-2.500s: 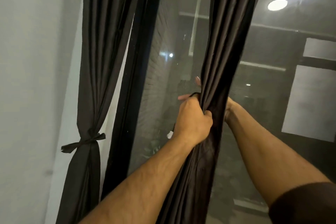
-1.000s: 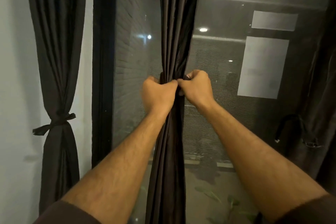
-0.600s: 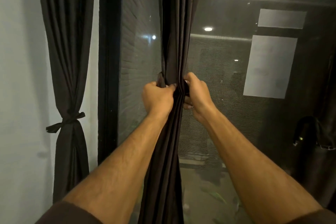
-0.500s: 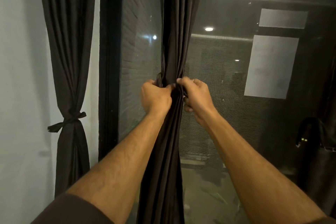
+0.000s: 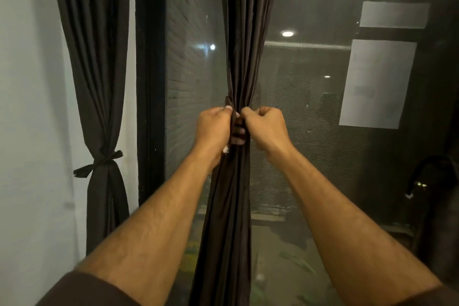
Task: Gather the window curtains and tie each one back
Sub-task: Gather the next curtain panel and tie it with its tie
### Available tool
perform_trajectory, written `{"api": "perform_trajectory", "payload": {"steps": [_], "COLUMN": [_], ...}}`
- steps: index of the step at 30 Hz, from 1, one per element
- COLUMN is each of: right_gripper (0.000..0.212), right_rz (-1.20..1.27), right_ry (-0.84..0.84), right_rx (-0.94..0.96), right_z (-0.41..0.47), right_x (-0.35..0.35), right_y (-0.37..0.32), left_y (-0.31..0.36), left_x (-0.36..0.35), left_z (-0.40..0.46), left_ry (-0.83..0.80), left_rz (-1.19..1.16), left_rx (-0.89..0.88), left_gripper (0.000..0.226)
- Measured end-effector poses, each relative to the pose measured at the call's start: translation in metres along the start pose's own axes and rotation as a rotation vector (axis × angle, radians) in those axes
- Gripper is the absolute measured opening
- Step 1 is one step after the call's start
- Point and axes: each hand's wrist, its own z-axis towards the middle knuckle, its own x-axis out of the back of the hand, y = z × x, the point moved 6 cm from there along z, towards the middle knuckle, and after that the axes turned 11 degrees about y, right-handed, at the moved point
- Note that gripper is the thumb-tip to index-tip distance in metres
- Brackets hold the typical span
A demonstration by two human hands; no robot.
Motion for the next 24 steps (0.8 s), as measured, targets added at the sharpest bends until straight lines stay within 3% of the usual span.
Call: {"api": "perform_trajectory", "payload": {"steps": [4, 10, 18, 21, 24], "right_gripper": [0.02, 0.011, 0.022, 0.028, 0.033], "right_rz": [0.124, 0.141, 0.343, 0.371, 0.378], "right_ry": [-0.142, -0.266, -0.416, -0.496, -0.487], "right_rx": [-0.116, -0.136, -0.324, -0.284, -0.259], "right_z": [-0.001, 0.006, 0.005, 0.0, 0.0], "right_x": [0.0, 0.003, -0.01, -0.013, -0.014], "right_y": [0.006, 0.006, 0.013, 0.016, 0.018], "left_y": [0.003, 0.005, -0.004, -0.001, -0.001], "left_x": [0.0, 0.003, -0.003, 0.002, 0.002], "left_z": [0.0, 0.003, 0.013, 0.014, 0.015], "left_ry": [-0.172, -0.321, -0.187, -0.092, -0.066], "left_rz": [-0.083, -0.052, -0.036, 0.051, 0.02], "left_rx": [0.173, 0.19, -0.017, -0.099, -0.069], "left_gripper": [0.022, 0.018, 0.013, 0.008, 0.006]}}
